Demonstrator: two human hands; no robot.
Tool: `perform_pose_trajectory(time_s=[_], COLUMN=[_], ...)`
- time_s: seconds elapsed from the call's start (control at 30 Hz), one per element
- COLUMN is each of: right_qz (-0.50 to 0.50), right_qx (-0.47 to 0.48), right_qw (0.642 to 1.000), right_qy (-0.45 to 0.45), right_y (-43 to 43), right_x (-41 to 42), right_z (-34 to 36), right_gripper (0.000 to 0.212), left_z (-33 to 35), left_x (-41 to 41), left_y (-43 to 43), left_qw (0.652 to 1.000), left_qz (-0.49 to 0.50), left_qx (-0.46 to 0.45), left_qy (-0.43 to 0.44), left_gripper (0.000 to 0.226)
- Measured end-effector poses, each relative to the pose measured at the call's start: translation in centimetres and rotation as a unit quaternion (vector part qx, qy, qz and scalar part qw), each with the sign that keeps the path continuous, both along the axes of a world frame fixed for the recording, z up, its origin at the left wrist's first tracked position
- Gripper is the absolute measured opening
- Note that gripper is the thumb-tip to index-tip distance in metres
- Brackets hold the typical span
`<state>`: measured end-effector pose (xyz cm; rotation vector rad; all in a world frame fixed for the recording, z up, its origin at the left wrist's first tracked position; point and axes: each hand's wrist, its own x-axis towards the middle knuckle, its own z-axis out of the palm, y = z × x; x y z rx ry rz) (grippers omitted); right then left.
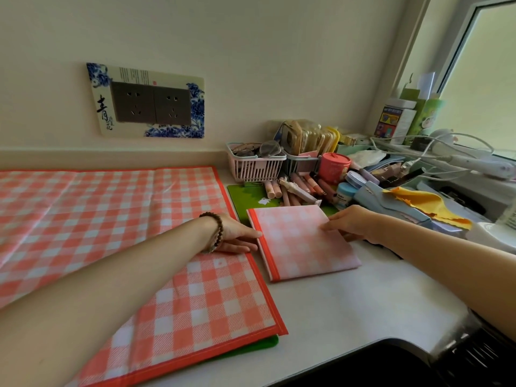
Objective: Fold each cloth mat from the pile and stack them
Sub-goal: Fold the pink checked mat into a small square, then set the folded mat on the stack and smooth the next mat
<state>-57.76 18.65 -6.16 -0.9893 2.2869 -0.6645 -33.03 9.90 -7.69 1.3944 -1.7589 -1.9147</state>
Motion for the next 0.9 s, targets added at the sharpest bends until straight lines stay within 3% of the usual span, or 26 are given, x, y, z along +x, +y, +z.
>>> perform_pose_trajectory(time_s=[0.17,0.47,0.6,0.67,0.7,0.77,0.83,0.9], right_qz=[0.016,0.04,0.079,0.188,0.208,0.187,0.201,0.251], right_qx=[0.004,-0.032,-0.065,-0.033,-0.028,-0.051,-0.102,-0.1], right_qw=[1.0,0.998,0.994,0.962,0.959,0.981,0.974,0.962], right_qy=[0.004,0.046,0.05,0.193,0.188,0.03,-0.002,0.051], right_y=[0.3,1.2,0.8,0.5,0.4,0.0,0.0,-0.5], right_x=[0.4,2.6,6.5,9.2,10.6,13.3,16.1,18.5], right_z=[0.4,2.4,3.8,3.9,4.0,4.1,3.4,2.2], right_gripper=[0.047,0.032,0.049,0.059,0.059,0.048,0.04,0.043], left_z=[0.1,1.1,1.5,1.6,1.6,1.5,1.1,0.8], left_x=[1.1,4.8,7.5,9.1,10.0,11.9,14.1,16.4], left_y=[0.3,1.2,1.3,1.5,1.5,1.7,1.7,1.7], left_qw=[1.0,0.996,0.99,0.988,0.988,0.986,0.98,0.97], left_qz=[-0.004,-0.002,-0.016,-0.009,-0.006,0.0,0.01,0.012], left_qx=[-0.007,-0.068,-0.13,-0.146,-0.152,-0.167,-0.198,-0.24], left_qy=[0.019,0.058,0.043,0.042,0.039,0.025,0.003,-0.021], left_gripper=[0.019,0.026,0.03,0.036,0.039,0.042,0.044,0.045])
